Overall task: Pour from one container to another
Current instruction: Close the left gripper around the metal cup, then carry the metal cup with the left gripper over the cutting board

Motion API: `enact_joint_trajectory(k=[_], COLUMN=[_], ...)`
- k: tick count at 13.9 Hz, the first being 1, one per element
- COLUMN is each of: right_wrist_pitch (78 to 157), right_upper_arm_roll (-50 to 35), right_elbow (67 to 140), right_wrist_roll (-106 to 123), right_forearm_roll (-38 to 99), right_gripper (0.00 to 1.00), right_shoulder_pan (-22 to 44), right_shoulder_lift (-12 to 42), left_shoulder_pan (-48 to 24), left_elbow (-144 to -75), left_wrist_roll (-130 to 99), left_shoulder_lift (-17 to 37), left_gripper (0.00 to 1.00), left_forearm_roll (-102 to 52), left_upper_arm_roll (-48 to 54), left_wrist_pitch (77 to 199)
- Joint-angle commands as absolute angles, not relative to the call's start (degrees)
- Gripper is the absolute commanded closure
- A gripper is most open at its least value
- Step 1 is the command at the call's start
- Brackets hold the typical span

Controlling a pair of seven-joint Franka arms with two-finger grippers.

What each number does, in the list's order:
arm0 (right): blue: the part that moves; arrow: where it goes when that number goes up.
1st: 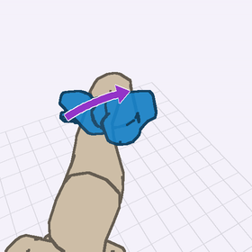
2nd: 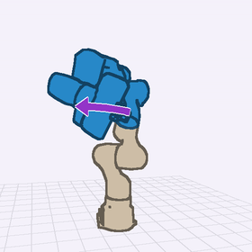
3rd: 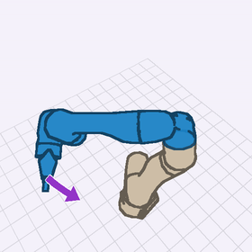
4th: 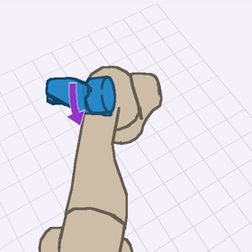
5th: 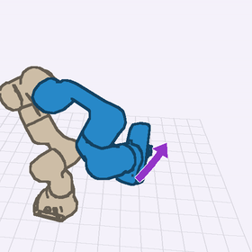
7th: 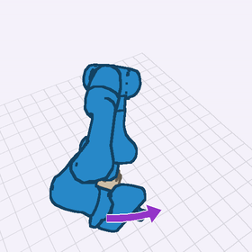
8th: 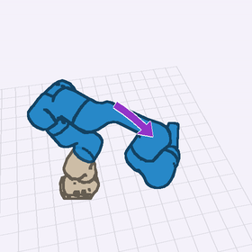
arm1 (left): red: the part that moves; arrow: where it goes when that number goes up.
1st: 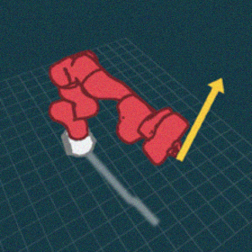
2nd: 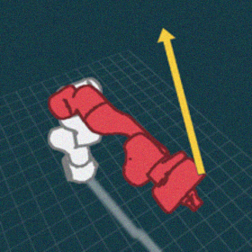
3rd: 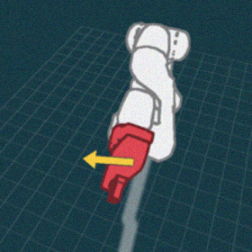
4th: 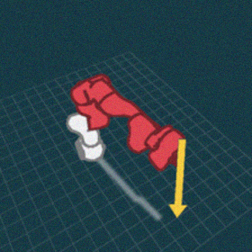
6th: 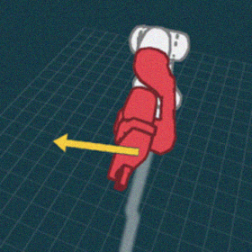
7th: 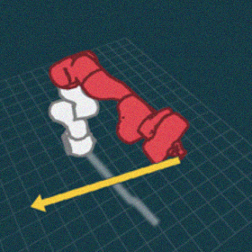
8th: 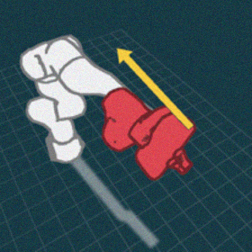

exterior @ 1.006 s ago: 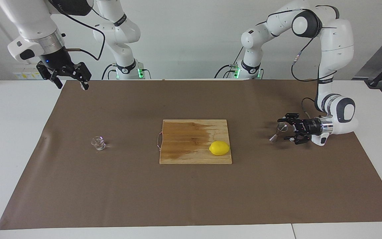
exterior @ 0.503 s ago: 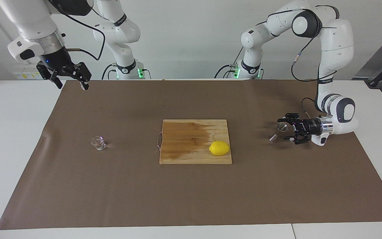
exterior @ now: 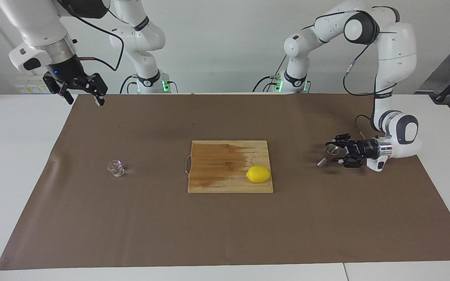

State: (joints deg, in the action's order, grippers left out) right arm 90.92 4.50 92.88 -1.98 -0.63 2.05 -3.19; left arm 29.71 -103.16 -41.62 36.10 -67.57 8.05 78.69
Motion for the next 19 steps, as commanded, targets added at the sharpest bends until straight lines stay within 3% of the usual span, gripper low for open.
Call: enact_joint_trajectory(k=[1,5,10,19], right_wrist_pitch=[91.0,91.0,91.0,91.0], right_upper_arm_roll=[4.5,4.5,4.5,4.5], right_elbow=[94.2,94.2,94.2,94.2], right_wrist_roll=[-1.9,-1.9,-1.9,-1.9], right_forearm_roll=[0.3,0.3,0.3,0.2], right_gripper=[0.0,0.0,0.0,0.0], right_shoulder_pan=[1.9,1.9,1.9,1.9], right_shoulder_lift=[-4.5,-4.5,-4.5,-4.5], left_shoulder_pan=[30.5,30.4,30.2,27.8], left_elbow=[-104.2,-104.2,-104.2,-103.0], left_wrist_roll=[-41.3,-41.2,-41.2,-42.1], left_shoulder_lift=[35.9,35.9,35.8,35.2], left_gripper=[0.38,0.51,0.61,0.61], left_forearm_roll=[-68.5,-68.5,-68.6,-70.9], left_upper_arm_roll=[8.5,8.5,8.5,11.2], left_wrist_pitch=[78.9,80.0,79.8,79.3])
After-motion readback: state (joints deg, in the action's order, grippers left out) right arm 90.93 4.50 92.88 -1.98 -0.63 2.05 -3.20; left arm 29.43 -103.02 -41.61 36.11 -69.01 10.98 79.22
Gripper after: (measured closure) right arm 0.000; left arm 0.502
